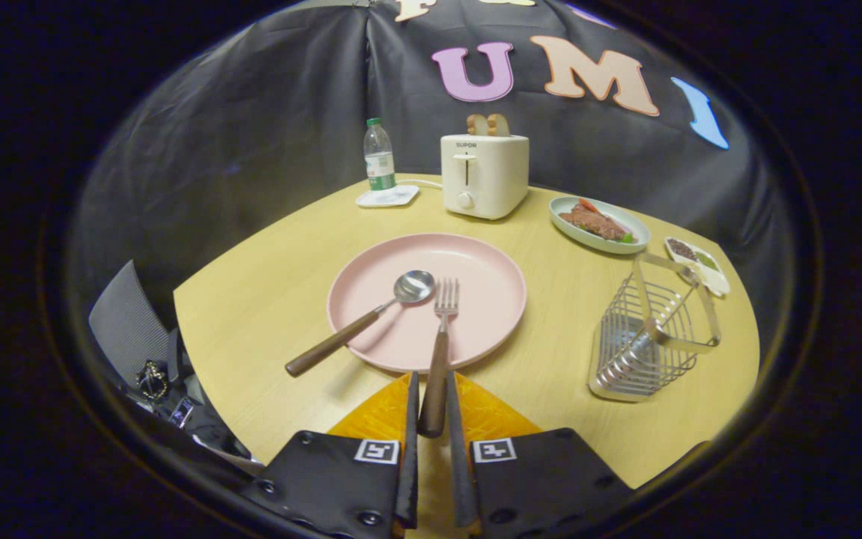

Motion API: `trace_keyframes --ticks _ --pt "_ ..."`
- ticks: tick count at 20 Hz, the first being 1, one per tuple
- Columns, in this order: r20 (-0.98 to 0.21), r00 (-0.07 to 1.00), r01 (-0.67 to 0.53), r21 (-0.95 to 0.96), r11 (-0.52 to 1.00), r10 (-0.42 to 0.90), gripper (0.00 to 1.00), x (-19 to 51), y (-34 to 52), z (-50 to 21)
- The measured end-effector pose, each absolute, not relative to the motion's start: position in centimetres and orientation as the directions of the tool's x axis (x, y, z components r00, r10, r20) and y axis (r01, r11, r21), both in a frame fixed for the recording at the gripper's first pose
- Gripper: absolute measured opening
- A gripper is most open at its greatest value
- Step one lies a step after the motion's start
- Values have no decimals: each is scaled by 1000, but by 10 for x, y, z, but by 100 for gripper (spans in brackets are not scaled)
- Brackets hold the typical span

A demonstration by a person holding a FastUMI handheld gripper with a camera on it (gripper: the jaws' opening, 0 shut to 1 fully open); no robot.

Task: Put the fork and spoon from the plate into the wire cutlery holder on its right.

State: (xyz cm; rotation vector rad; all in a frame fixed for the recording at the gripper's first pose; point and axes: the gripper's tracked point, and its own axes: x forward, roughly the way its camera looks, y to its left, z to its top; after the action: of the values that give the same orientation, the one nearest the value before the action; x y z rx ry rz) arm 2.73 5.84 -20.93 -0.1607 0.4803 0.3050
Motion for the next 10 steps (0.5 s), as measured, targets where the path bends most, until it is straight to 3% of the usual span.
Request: trace_keyframes --ticks 1,10 --pt "-483 839 -322 -72 944 250 16 25 56 -211" --pt "-478 847 -304 -76 950 233 4 17 54 -198"
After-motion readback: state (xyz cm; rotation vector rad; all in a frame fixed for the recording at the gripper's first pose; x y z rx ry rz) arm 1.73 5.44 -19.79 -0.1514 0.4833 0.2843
